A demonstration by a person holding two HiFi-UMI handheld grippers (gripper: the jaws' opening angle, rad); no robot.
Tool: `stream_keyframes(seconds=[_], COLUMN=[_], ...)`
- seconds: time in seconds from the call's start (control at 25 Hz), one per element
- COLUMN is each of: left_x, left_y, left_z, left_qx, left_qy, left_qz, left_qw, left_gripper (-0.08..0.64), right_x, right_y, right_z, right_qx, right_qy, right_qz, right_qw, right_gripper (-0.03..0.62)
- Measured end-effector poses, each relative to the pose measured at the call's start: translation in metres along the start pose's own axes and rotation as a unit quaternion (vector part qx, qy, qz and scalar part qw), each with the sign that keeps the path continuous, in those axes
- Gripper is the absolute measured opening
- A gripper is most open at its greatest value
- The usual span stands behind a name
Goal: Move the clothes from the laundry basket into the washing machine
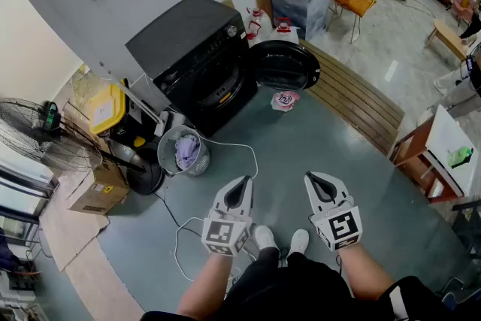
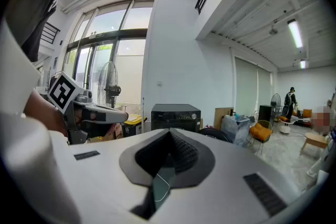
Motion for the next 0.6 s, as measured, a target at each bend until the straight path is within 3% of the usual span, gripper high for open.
stream_keyframes(seconds=[0.32,0.6], left_x=[0.005,0.014], left_y=[-0.011,-0.018], left_z=[-0.023,-0.048], left_qx=[-0.001,-0.004], left_qy=[0.007,0.013], left_qz=[0.005,0.009], left_qw=[1.0,0.9999], left_gripper=[0.001,0.0], right_x=[-0.018,-0.035], right_y=[-0.017,-0.031], right_z=[-0.014,-0.022], right_qx=[0.009,-0.012], right_qy=[0.012,0.028], right_qz=[0.003,0.027], right_qw=[1.0,0.999], right_gripper=[0.009,0.009])
Point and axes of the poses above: the fingertips, and each gripper's own axes: x backward along the fingers, z to its right, y out of its underside, the point moved 10 cm from there along x, backward along the fingers, and after that the axes turned 6 degrees about x, right-handed, at the moved point
